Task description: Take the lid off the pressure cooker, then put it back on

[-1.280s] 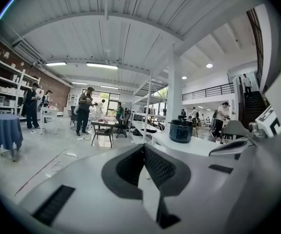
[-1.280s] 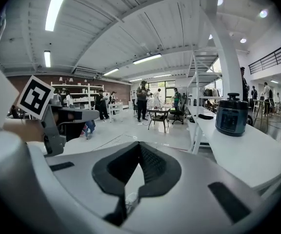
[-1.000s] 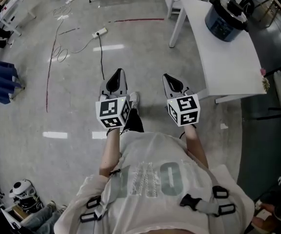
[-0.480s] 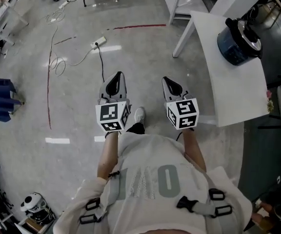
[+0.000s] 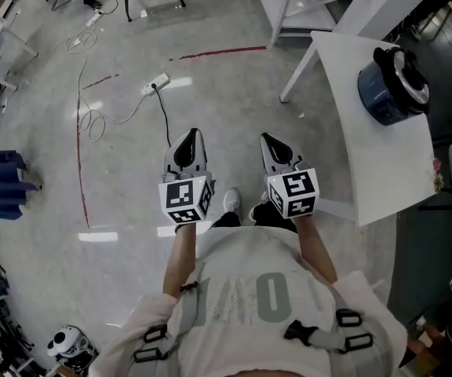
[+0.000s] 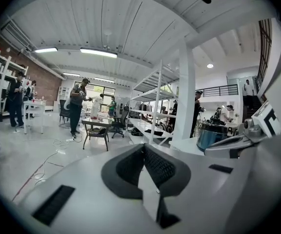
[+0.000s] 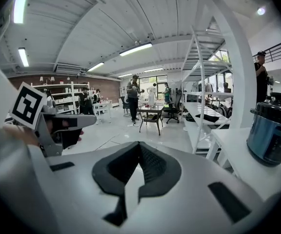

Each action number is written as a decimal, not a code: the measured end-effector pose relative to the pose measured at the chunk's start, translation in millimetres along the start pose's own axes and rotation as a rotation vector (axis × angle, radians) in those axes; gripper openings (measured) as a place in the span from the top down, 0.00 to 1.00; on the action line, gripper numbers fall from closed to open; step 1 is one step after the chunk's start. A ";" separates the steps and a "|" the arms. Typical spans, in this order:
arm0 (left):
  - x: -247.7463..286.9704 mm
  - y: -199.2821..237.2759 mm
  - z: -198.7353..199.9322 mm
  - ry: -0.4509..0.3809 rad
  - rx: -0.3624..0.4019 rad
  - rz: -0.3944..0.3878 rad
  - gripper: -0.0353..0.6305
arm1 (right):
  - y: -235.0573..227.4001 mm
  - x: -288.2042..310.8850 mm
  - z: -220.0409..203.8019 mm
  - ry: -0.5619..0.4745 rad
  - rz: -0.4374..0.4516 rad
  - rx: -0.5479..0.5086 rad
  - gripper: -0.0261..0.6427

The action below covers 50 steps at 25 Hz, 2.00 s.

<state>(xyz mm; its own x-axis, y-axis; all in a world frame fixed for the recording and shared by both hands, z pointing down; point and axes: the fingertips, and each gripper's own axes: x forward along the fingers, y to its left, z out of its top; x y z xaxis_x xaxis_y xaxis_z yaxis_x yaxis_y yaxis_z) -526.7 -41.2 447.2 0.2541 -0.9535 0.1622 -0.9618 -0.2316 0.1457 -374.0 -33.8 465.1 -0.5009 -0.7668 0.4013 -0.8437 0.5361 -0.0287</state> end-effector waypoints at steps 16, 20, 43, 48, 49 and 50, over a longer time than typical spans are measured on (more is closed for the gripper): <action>82.2 -84.3 24.6 -0.026 0.012 -0.132 0.92 | -106.4 -17.6 18.0 -0.063 -0.129 0.051 0.95; 134.1 -171.4 19.8 -0.003 0.048 -0.317 0.92 | -181.2 -62.1 0.7 -0.074 -0.302 0.124 0.95; 233.1 -498.2 1.0 0.093 0.212 -0.998 0.92 | -386.5 -271.7 -78.2 -0.143 -1.048 0.429 0.95; 259.4 -499.7 0.3 0.109 0.209 -1.049 0.92 | -399.4 -256.0 -74.7 -0.142 -1.096 0.465 0.95; 265.2 -499.1 0.5 0.108 0.210 -1.058 0.92 | -402.6 -251.1 -73.5 -0.144 -1.101 0.471 0.95; 271.0 -498.5 0.9 0.107 0.211 -1.066 0.92 | -406.0 -246.2 -71.9 -0.145 -1.105 0.476 0.95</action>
<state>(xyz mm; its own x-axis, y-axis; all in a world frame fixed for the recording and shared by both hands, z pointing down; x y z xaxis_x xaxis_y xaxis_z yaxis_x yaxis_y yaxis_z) 21.6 -184.3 417.6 0.9650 -0.2237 0.1368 -0.2373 -0.9670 0.0931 105.8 -37.3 443.7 0.5433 -0.7775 0.3167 -0.8011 -0.5929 -0.0814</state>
